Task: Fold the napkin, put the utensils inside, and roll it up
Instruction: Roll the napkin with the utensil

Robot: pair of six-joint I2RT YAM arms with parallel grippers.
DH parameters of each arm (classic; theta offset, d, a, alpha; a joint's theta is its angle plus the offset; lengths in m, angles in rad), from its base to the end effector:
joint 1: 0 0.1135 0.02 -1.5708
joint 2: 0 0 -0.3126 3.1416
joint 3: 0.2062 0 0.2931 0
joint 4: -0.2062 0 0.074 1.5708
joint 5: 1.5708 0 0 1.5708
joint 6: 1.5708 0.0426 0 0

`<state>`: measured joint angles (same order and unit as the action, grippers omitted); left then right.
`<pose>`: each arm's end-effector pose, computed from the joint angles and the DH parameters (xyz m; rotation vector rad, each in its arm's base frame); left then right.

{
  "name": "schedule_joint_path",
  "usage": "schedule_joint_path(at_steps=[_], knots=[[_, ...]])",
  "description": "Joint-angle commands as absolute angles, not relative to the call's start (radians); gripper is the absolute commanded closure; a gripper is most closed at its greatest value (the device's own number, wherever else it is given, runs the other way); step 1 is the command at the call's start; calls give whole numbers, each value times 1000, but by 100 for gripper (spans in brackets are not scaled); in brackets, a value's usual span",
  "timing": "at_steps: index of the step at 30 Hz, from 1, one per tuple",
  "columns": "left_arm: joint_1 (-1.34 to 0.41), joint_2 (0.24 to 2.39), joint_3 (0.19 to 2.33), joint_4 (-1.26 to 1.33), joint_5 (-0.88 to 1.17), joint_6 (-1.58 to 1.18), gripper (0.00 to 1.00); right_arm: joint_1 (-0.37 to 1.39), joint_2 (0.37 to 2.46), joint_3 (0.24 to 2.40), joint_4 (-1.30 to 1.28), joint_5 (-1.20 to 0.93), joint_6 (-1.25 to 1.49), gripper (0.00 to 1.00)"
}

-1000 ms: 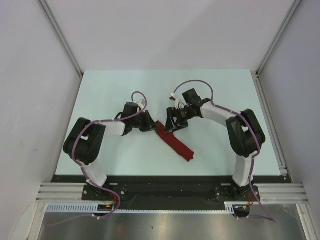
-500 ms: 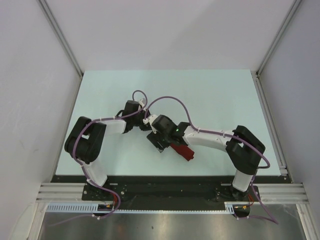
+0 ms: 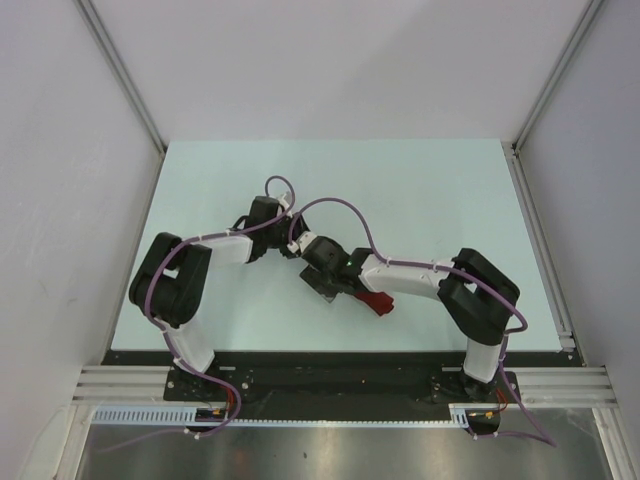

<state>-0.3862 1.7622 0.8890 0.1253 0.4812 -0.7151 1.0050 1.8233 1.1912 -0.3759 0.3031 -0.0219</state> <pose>0.3554 -0.1658 0.1631 -0.1433 2.4761 -1.0787 0.2392 0.3530 0.1981 -1.1353 2.2388 0.0045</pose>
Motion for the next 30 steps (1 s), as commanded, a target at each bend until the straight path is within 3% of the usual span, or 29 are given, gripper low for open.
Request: schedule_joint_path(at_steps=[1,16,23,30], knots=[[-388,1738,948,104,466,-698,50,986,1830,1189,-348,360,-57,27],[-298,1648,900,64,453,-683,44,923,1841,1189,-324,370,-100,27],[-272,1549,899,12,437,-667,36,907,1839,1187,-319,353,-92,25],[-219,1418,902,-80,433,-634,29,864,1778,1177,-311,131,-69,20]])
